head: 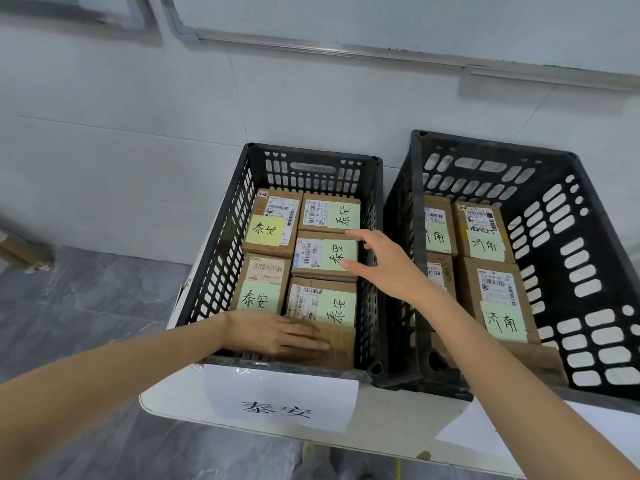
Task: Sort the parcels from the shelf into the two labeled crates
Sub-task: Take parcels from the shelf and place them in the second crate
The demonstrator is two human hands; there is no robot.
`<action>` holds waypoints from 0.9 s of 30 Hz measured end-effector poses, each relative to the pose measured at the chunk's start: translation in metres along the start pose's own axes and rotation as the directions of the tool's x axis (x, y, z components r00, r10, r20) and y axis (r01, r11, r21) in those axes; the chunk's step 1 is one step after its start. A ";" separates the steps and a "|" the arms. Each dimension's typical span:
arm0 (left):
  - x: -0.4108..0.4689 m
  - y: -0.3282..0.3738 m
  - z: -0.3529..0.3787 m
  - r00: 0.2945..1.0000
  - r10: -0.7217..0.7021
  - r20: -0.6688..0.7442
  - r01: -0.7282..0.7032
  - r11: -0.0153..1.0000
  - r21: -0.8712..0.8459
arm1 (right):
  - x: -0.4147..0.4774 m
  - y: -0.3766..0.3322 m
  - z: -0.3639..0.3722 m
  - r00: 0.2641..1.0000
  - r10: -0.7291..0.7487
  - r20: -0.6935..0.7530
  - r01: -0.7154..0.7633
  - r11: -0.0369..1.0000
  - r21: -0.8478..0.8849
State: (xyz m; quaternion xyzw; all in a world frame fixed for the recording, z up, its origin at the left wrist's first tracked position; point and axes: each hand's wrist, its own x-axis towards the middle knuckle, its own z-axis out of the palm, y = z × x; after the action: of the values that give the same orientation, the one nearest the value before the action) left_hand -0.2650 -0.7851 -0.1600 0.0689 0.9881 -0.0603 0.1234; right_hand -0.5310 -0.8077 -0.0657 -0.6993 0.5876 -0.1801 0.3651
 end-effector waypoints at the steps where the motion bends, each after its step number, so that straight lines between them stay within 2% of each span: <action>1: -0.001 -0.002 -0.004 0.999 -0.037 -0.007 0.038 0.998 0.040 | 0.000 0.000 -0.001 1.000 0.001 0.001 -0.001 1.000 -0.002; 2: -0.001 -0.002 0.001 0.999 -0.033 -0.010 0.034 0.994 0.102 | 0.001 0.000 -0.001 1.000 0.001 0.002 -0.001 1.000 -0.001; 4: -0.001 -0.001 0.004 0.997 -0.066 0.042 0.063 0.995 0.072 | 0.001 0.000 -0.001 1.000 0.001 0.005 -0.001 1.000 0.001; 7: 0.004 0.000 0.000 0.996 -0.071 0.047 0.068 0.995 0.071 | 0.002 0.001 -0.001 1.000 -0.002 0.014 0.002 1.000 0.005; 10: 0.003 -0.003 -0.001 0.993 -0.072 0.090 0.062 0.992 0.110 | 0.003 0.000 -0.001 1.000 -0.004 0.024 0.004 1.000 0.003; 13: 0.004 -0.003 -0.011 0.976 -0.162 0.147 0.148 0.984 0.098 | 0.004 -0.003 0.000 0.999 -0.008 0.040 0.008 1.000 -0.005; 17: 0.001 -0.006 -0.031 0.911 -0.371 0.178 0.368 0.928 0.050 | 0.003 -0.014 -0.003 0.997 -0.048 0.062 0.052 0.996 -0.075; 19: -0.001 -0.007 -0.050 0.841 -0.517 0.158 0.516 0.855 0.051 | 0.002 -0.024 -0.005 0.995 -0.080 0.060 0.087 0.987 -0.138; 21: -0.007 -0.008 -0.071 0.751 -0.657 0.066 0.657 0.754 0.012 | 0.000 -0.034 -0.007 0.992 -0.113 0.058 0.122 0.972 -0.203; 24: -0.020 -0.004 -0.099 0.573 -0.819 -0.016 0.817 0.573 -0.063 | -0.008 -0.051 -0.010 0.985 -0.159 0.065 0.171 0.945 -0.280; 27: -0.035 0.013 -0.128 0.346 -0.937 -0.042 0.927 0.349 -0.140 | -0.021 -0.070 -0.012 0.973 -0.211 0.090 0.229 0.926 -0.301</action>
State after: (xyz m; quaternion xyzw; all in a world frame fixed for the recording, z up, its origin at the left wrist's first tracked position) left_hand -0.2600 -0.7595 -0.0288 -0.5079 0.8584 -0.0705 0.0131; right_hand -0.4955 -0.7885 -0.0035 -0.8140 0.5160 -0.1059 0.2449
